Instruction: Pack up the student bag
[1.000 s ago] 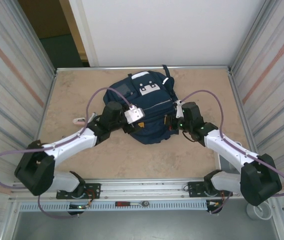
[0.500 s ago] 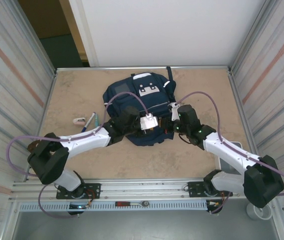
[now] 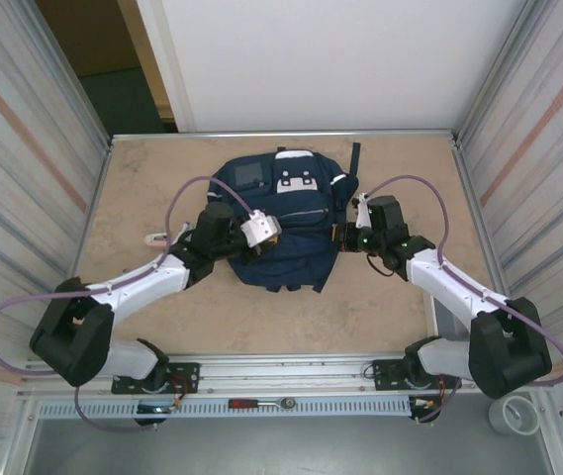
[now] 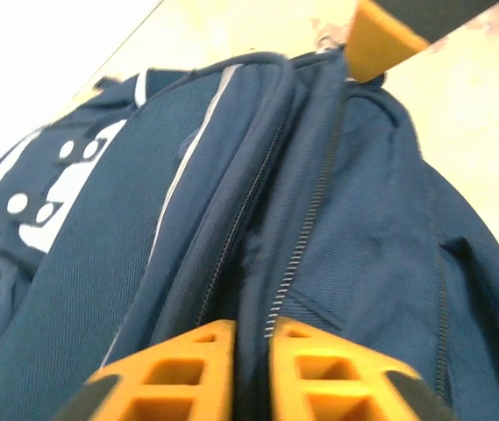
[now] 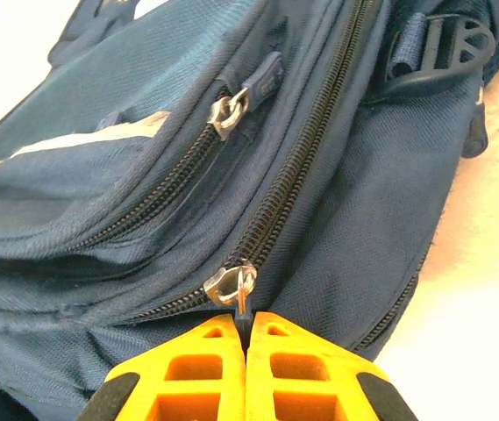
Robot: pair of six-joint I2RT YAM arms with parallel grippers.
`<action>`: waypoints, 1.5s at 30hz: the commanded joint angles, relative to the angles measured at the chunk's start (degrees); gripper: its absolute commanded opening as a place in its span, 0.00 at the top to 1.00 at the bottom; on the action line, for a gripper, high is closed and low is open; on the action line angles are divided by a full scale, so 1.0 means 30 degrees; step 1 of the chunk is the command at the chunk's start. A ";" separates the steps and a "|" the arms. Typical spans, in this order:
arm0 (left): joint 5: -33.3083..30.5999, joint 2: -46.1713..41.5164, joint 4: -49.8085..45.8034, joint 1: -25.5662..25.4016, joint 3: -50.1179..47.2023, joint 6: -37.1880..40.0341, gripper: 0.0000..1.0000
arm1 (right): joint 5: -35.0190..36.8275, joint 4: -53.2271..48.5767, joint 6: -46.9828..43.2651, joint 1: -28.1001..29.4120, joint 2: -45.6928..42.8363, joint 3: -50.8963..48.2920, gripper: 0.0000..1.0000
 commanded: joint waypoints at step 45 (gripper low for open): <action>-0.1085 -0.1697 -0.0005 -0.0401 -0.0316 -0.0931 0.56 | 0.0437 0.0945 -0.0647 0.0653 0.0276 0.0497 1.00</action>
